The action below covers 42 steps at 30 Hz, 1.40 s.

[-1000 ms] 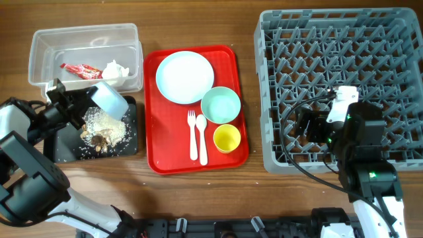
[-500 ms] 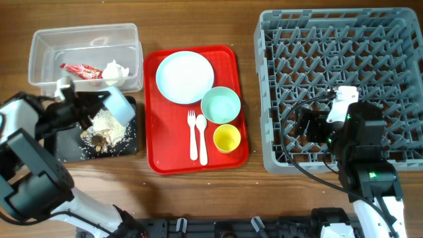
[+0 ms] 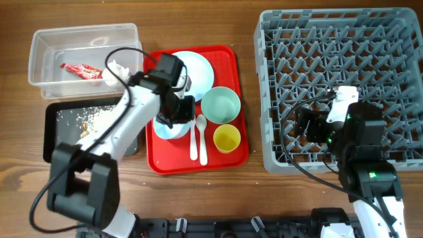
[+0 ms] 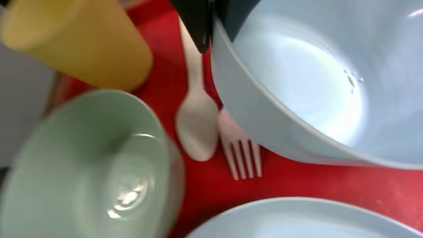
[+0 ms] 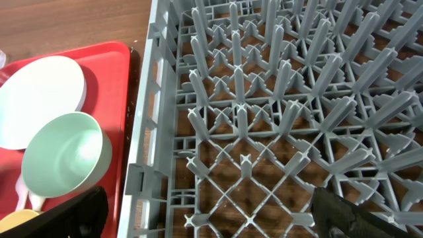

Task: Sort waste into correct bins and load items into the dishwasher rack
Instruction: 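Return the bowl to the red tray and grasp the yellow cup, then hand the yellow cup from the left gripper to the right gripper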

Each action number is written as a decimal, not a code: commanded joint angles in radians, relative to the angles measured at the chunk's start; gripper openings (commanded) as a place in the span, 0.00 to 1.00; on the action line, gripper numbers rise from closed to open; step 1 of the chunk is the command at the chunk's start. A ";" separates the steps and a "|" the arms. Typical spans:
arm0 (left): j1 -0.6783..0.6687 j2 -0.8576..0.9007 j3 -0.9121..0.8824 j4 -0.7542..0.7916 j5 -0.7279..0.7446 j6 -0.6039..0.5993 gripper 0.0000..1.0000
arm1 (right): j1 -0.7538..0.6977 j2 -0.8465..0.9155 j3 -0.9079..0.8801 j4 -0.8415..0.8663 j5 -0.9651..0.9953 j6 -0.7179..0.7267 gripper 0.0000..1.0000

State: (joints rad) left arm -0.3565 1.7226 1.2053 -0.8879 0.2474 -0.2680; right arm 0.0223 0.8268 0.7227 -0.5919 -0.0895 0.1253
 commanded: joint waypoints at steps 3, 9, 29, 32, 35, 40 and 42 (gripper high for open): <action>-0.028 0.039 -0.001 0.008 -0.159 -0.085 0.33 | -0.005 0.000 0.025 -0.004 -0.016 -0.020 1.00; -0.034 -0.047 0.066 -0.062 -0.014 -0.084 0.54 | -0.005 0.000 0.025 -0.004 -0.016 -0.018 1.00; -0.254 0.023 0.067 -0.093 -0.011 -0.059 0.04 | -0.005 0.000 0.024 -0.011 -0.017 -0.018 1.00; -0.133 -0.094 0.089 -0.033 0.261 0.022 0.04 | -0.005 0.009 0.024 0.039 -0.183 -0.050 1.00; 0.050 -0.105 0.088 0.198 0.666 0.009 0.04 | -0.005 0.072 0.024 0.134 -0.538 -0.100 1.00; 0.109 -0.032 0.088 0.483 1.047 -0.220 0.04 | -0.003 0.278 0.024 0.385 -1.089 -0.098 0.99; 0.089 -0.032 0.088 0.484 1.077 -0.220 0.04 | -0.003 0.349 0.024 0.513 -1.227 -0.068 0.99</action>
State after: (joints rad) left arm -0.2440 1.6772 1.2896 -0.4110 1.1484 -0.4267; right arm 0.0204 1.1126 0.7300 -0.1650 -1.0084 0.0395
